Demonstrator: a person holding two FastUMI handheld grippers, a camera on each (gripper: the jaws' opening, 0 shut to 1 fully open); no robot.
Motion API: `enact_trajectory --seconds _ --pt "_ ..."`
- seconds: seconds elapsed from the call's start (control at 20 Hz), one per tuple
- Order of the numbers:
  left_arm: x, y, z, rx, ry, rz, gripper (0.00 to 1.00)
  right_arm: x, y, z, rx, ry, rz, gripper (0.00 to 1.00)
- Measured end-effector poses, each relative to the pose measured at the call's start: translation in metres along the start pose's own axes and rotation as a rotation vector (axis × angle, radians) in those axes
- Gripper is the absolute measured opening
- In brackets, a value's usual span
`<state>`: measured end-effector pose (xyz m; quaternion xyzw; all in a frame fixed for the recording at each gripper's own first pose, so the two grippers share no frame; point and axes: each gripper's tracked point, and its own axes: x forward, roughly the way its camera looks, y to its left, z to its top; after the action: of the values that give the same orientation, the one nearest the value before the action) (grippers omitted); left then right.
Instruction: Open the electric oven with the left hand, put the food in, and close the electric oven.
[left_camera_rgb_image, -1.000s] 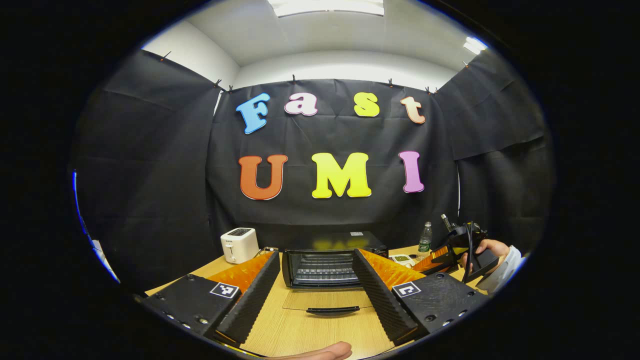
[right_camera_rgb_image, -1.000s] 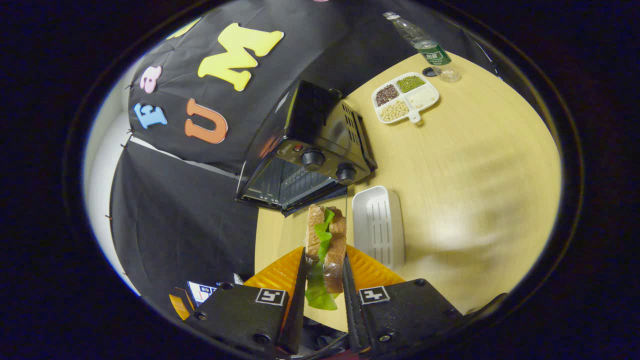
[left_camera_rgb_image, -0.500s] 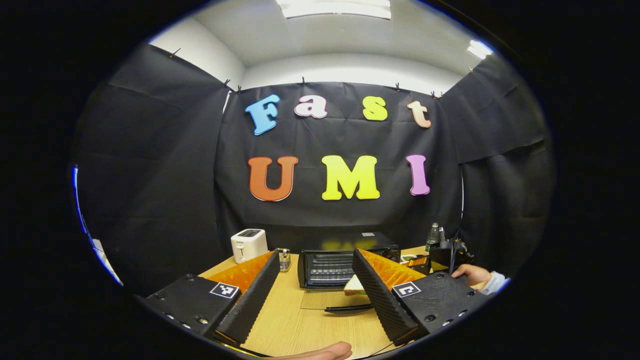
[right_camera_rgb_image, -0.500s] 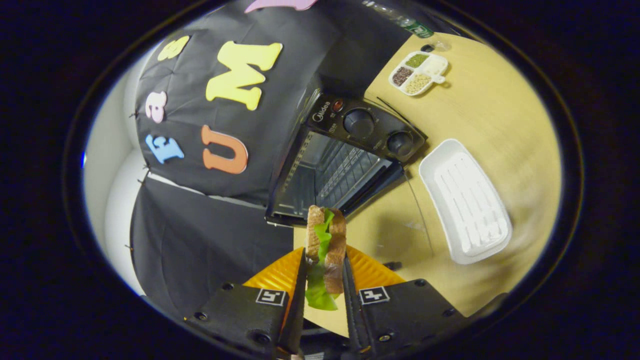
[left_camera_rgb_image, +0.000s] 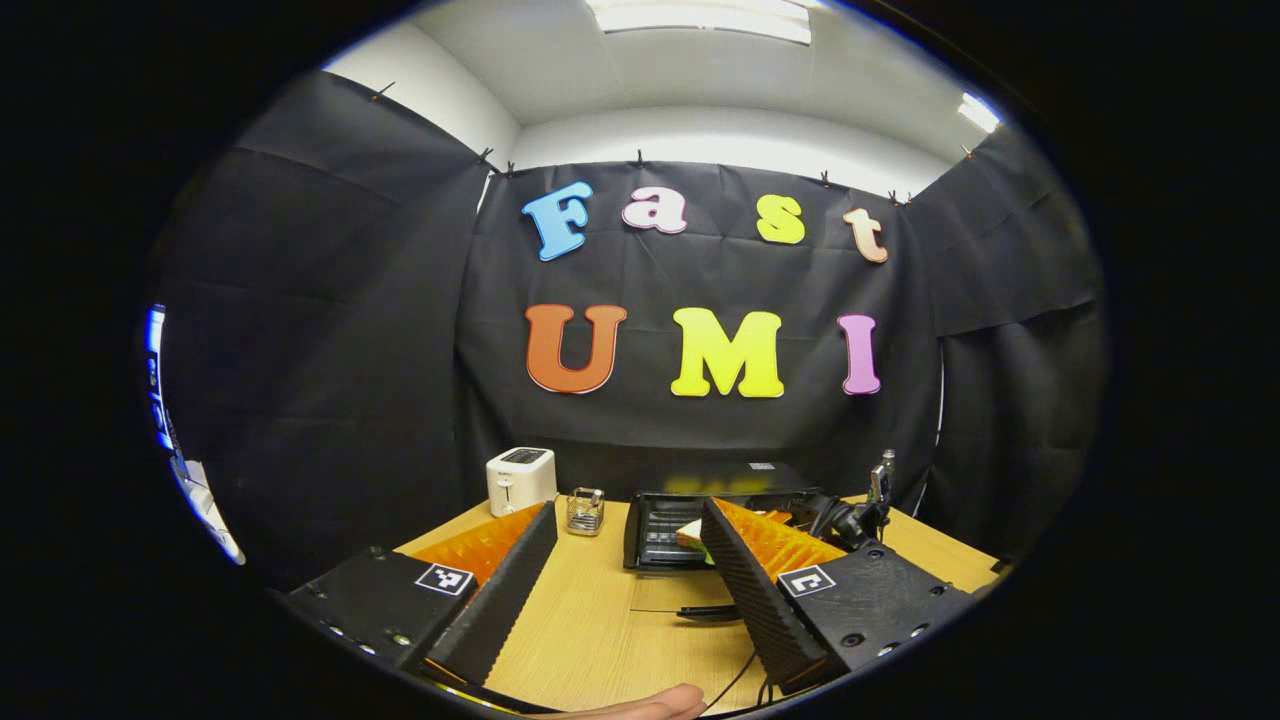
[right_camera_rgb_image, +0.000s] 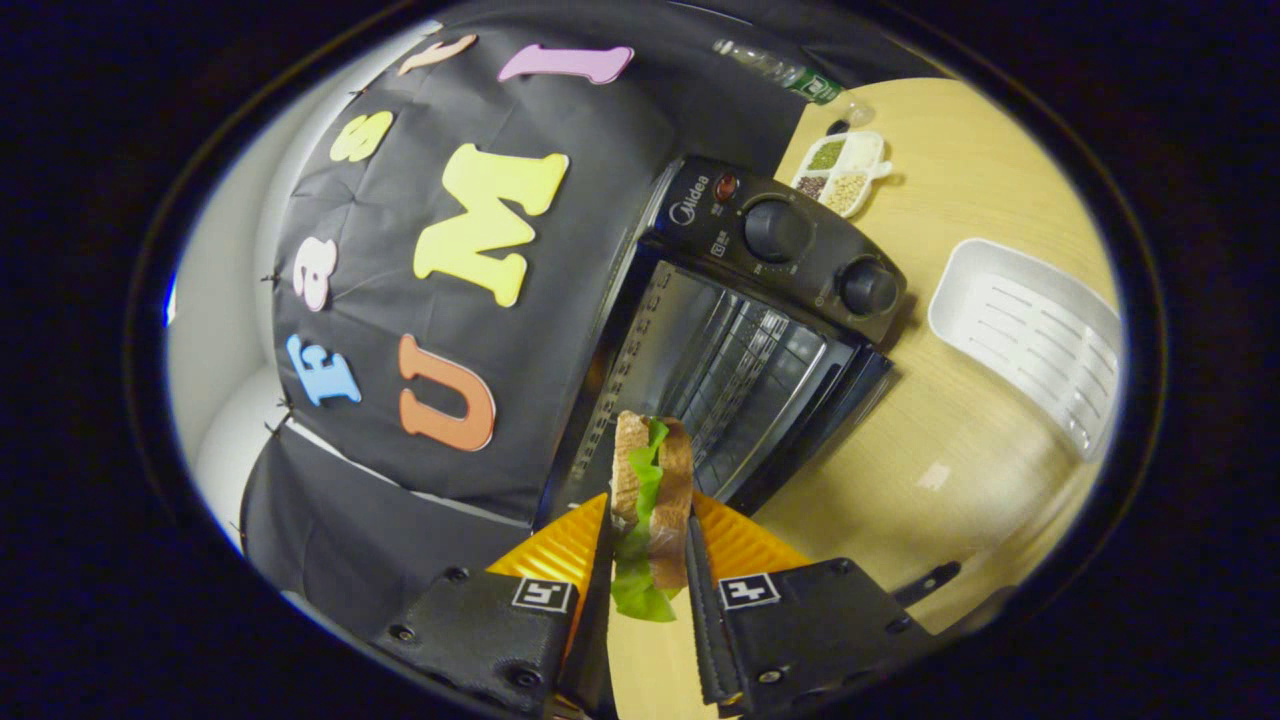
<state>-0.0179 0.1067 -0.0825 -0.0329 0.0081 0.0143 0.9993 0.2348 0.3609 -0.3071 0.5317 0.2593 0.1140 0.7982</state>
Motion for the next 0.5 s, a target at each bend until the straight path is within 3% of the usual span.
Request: enact_trajectory --seconds 0.1,0.15,0.35,0.5 --pt "0.002 0.004 -0.003 0.021 0.011 0.009 0.89 0.022 -0.004 0.000 0.007 -0.040 -0.006 0.36" --pt "0.001 0.004 -0.002 0.023 0.009 0.006 0.95 0.033 -0.006 0.006 0.008 -0.070 -0.005 0.36" --pt "0.001 0.003 -0.011 0.008 0.017 -0.021 0.95 0.068 -0.015 0.032 -0.042 -0.189 -0.003 0.36" --pt "0.004 0.014 -0.015 0.008 0.028 0.006 0.95 0.089 -0.028 0.045 -0.080 -0.234 -0.038 0.36"
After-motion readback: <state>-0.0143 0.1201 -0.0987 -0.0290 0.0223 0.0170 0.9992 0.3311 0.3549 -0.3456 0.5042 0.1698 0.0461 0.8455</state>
